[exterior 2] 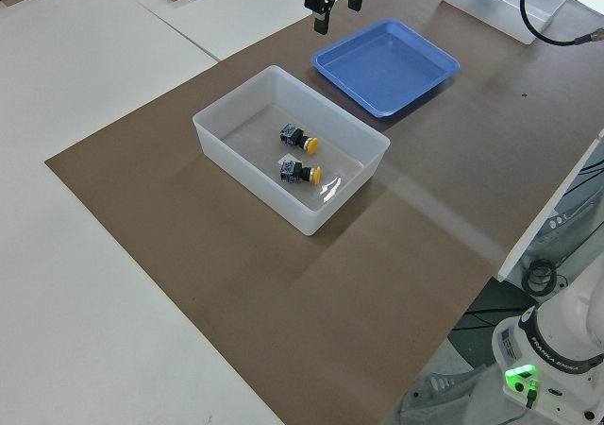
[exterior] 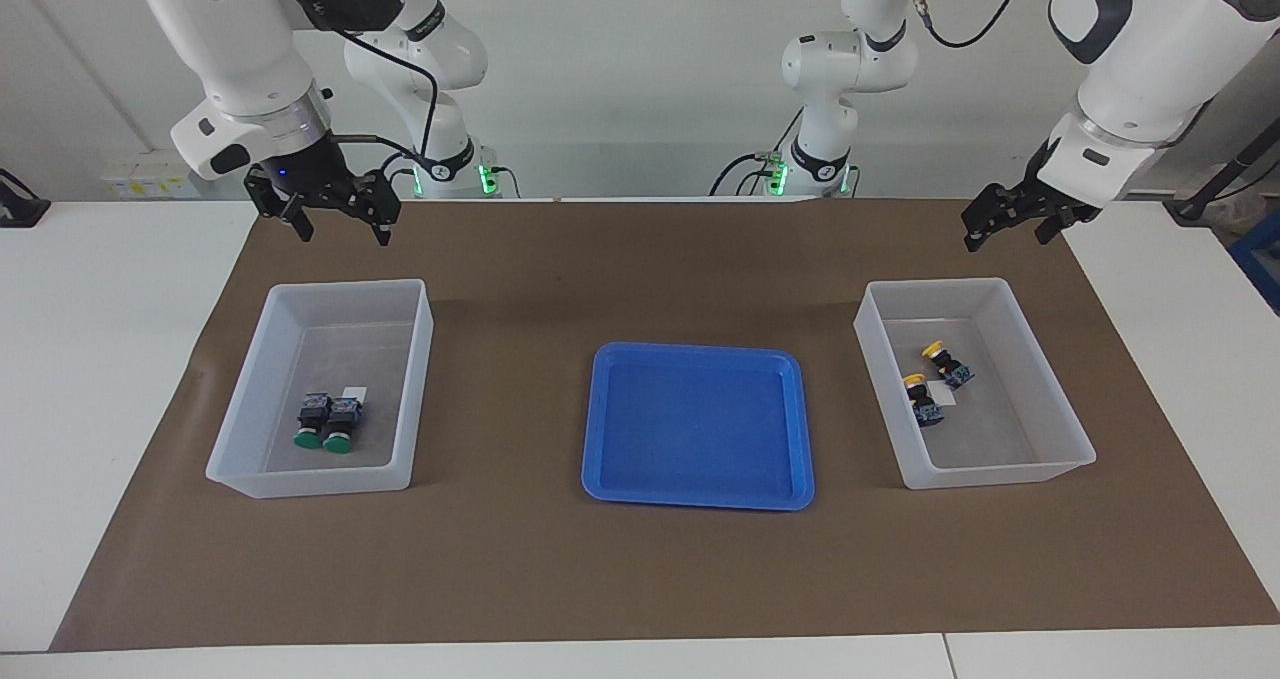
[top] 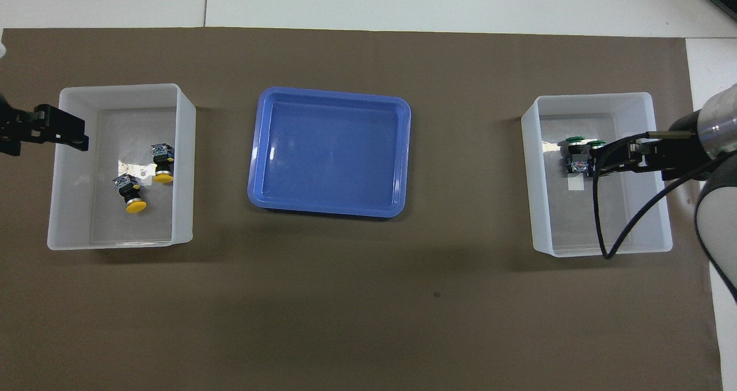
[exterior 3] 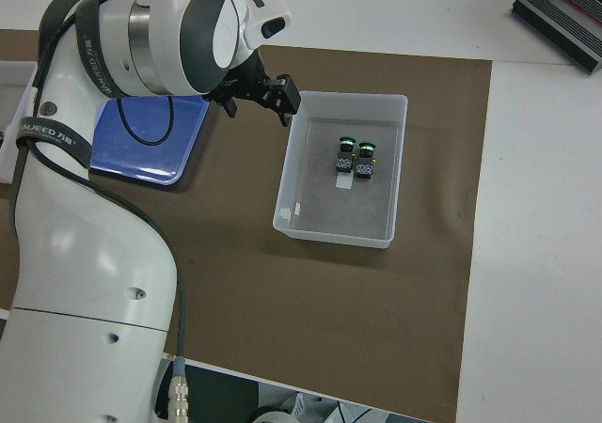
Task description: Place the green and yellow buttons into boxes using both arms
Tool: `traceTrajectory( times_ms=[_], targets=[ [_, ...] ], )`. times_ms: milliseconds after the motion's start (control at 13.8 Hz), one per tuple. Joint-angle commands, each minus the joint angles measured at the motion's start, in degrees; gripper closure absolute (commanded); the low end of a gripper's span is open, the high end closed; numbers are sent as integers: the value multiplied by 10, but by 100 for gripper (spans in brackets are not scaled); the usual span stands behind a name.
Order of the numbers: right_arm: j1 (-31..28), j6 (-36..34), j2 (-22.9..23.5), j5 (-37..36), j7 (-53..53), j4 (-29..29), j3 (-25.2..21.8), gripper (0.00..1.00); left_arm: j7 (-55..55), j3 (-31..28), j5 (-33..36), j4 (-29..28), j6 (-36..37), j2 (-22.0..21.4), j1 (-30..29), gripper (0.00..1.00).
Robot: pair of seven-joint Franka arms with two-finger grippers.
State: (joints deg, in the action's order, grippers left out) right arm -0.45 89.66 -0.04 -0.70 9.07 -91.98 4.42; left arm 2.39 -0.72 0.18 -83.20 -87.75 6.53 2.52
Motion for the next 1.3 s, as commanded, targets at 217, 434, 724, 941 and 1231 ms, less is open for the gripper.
traceTrajectory(
  times_ms=[217,434,724,941,1231],
  targets=[
    [-6,-1,-7,5,-12,-8,2,0,-12,-1,-7,-69,-54,-35,2,0],
    [-6,-1,-7,5,-12,-8,2,0,-78,-1,-8,-72,-56,-36,-1,0],
    [-6,-1,-7,5,-12,-8,2,0,-79,-1,-21,-72,-57,-36,-7,0],
    [-6,-1,-7,5,-12,-8,2,0,-68,-2,-21,-72,-58,-36,-2,0],
    [-6,-1,-7,5,-12,-8,2,0,-48,-1,-21,-72,-58,-36,0,0]
  ],
)
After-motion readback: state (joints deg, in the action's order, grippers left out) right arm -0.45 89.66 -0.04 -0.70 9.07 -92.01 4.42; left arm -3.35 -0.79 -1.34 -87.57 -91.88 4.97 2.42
